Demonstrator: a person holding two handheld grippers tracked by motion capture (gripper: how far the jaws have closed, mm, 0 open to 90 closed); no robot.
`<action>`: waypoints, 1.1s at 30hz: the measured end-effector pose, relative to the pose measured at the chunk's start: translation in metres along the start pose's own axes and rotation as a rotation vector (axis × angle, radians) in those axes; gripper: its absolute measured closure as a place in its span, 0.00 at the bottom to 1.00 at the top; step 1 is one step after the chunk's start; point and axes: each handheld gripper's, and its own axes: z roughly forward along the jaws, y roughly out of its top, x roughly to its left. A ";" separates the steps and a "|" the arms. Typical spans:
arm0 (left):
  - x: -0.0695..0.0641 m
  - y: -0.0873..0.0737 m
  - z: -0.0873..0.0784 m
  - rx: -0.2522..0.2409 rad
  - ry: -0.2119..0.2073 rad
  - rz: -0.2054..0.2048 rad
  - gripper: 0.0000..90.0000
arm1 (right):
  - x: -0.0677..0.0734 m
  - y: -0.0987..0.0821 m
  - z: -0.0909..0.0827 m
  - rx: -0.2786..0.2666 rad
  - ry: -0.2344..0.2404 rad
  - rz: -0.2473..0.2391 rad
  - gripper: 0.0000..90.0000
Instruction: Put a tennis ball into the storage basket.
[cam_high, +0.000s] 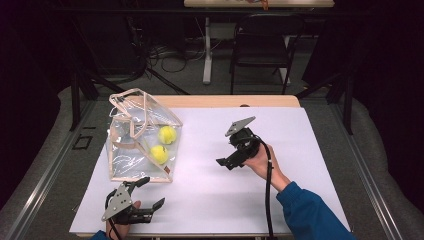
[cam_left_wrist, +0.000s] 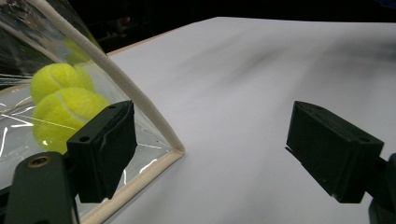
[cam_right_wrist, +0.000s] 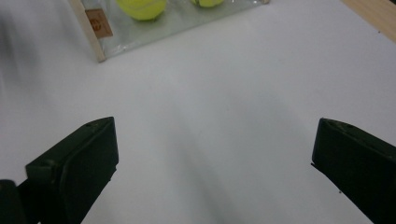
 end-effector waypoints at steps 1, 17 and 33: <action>0.000 0.000 0.000 -0.002 0.002 -0.001 0.18 | 0.001 -0.002 0.000 0.014 -0.001 -0.003 0.00; -0.001 0.000 -0.001 -0.003 0.004 -0.004 0.18 | 0.009 -0.041 -0.006 0.040 -0.008 0.020 0.00; -0.001 0.000 -0.002 -0.001 0.009 0.002 0.18 | 0.022 -0.091 -0.004 0.075 0.003 0.071 0.00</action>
